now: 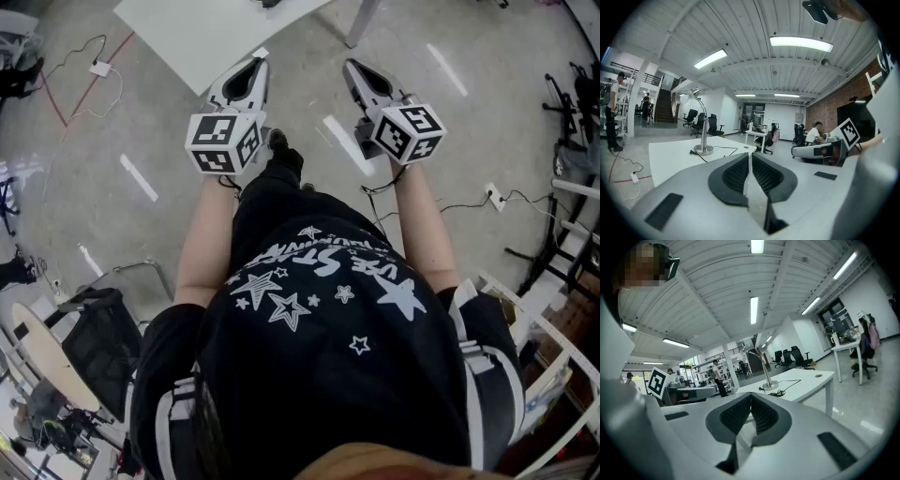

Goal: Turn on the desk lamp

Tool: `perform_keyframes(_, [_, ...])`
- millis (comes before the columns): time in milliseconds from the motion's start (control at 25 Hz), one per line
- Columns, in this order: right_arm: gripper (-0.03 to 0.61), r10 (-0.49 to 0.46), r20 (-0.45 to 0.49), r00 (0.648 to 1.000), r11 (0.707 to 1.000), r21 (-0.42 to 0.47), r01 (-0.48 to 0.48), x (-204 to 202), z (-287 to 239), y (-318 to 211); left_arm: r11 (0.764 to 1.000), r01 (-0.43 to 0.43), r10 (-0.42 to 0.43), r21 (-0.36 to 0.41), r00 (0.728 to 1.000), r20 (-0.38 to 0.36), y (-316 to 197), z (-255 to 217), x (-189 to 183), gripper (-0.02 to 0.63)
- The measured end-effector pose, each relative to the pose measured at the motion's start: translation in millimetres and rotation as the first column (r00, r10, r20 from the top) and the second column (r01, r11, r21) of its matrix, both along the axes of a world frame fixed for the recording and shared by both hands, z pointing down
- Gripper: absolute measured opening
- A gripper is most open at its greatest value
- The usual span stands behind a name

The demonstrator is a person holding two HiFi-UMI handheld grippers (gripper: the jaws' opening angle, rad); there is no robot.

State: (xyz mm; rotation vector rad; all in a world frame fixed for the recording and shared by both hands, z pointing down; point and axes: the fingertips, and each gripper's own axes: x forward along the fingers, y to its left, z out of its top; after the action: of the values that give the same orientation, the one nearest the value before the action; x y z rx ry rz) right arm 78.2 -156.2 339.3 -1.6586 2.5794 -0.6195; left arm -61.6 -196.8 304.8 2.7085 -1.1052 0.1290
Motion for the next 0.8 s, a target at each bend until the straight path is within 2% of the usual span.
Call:
perform_keyframes(200, [0.006,-0.009,-0.008,1.0,1.0,-0.018,0.009,-2.0,8.0,-20.2,1.0,0.002,-0.002,-0.015,1.0,0.006,-27.4,13.5,3.6,0.012])
perform_keyframes(400, [0.006,-0.015,-0.04,0.999,0.999,-0.031,0.014,-1.4,9.1,-76.2,1.0,-0.014,0.014,-0.01,0.999,0.045,-81.4,24.1,7.9,0.012])
perform_keyframes(480, [0.006,-0.02,-0.046,0.999,1.0,-0.025,0.019,3.0,8.6,-86.1,1.0,-0.012,0.013,-0.019,0.999,0.042,-86.0,30.1,11.6,0.012])
perform_keyframes(560, [0.006,-0.037,-0.048,0.998,0.999,-0.011,0.037,10.2,15.7,-47.7,1.0,0.004,-0.003,-0.026,0.999,0.038,-38.1,45.7,18.3,0.012])
perform_keyframes(680, [0.006,-0.093,-0.054,0.994,0.996,0.009,0.094,10.4,42.8,76.6,0.999,0.048,-0.048,-0.025,0.998,0.032,101.5,82.2,22.1,0.012])
perform_keyframes(720, [0.006,-0.107,-0.056,0.993,0.994,0.008,0.108,7.2,51.2,104.4,0.998,0.06,-0.059,-0.03,0.998,0.028,131.8,92.1,20.4,0.012])
perform_keyframes(800, [0.006,-0.121,-0.054,0.991,0.993,-0.005,0.121,2.7,60.6,118.9,0.997,0.07,-0.069,-0.044,0.997,0.022,148.3,102.5,17.4,0.012])
